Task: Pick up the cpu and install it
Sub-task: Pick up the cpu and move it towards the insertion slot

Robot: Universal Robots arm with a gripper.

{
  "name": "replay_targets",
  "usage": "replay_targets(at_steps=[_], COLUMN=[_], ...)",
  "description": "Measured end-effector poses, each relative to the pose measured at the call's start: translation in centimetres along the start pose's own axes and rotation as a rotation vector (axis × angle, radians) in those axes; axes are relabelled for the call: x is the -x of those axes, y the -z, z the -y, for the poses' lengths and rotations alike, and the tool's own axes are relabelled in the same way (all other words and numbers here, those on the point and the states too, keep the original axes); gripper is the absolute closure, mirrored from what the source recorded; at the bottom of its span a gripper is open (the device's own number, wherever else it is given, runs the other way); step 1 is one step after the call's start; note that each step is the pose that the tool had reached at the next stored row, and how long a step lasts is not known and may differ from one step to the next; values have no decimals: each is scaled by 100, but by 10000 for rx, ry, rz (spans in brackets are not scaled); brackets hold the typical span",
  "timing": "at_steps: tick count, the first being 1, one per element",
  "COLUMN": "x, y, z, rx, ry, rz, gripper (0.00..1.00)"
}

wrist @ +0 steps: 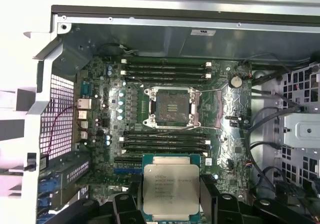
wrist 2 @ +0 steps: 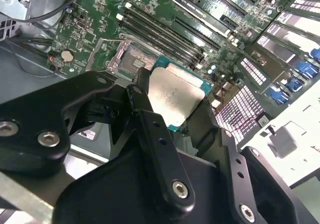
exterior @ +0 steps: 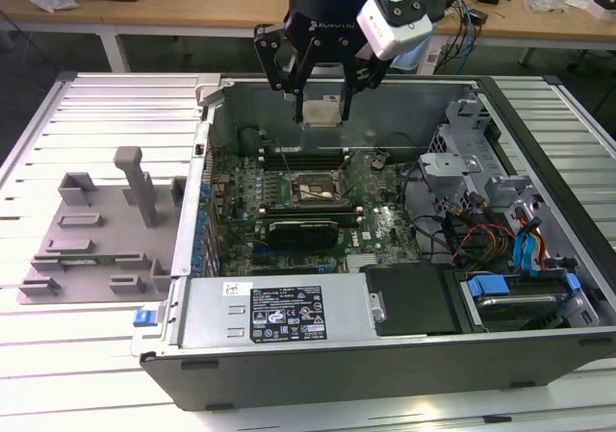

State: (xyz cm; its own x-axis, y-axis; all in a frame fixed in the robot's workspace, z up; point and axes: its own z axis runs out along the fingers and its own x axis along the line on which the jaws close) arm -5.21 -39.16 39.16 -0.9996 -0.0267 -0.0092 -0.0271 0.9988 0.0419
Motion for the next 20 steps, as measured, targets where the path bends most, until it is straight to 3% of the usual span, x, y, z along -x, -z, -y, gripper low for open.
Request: replay_targets(at_steps=[7,13,16,20], x=[17,41,51,53], y=[-103,-231,-334,-400], z=[3,-15,-66,-112], rx=[-1,-1,-1,5], ry=[0,0,0,0], rz=[-1,0,0,0], gripper=[45,45,45,45])
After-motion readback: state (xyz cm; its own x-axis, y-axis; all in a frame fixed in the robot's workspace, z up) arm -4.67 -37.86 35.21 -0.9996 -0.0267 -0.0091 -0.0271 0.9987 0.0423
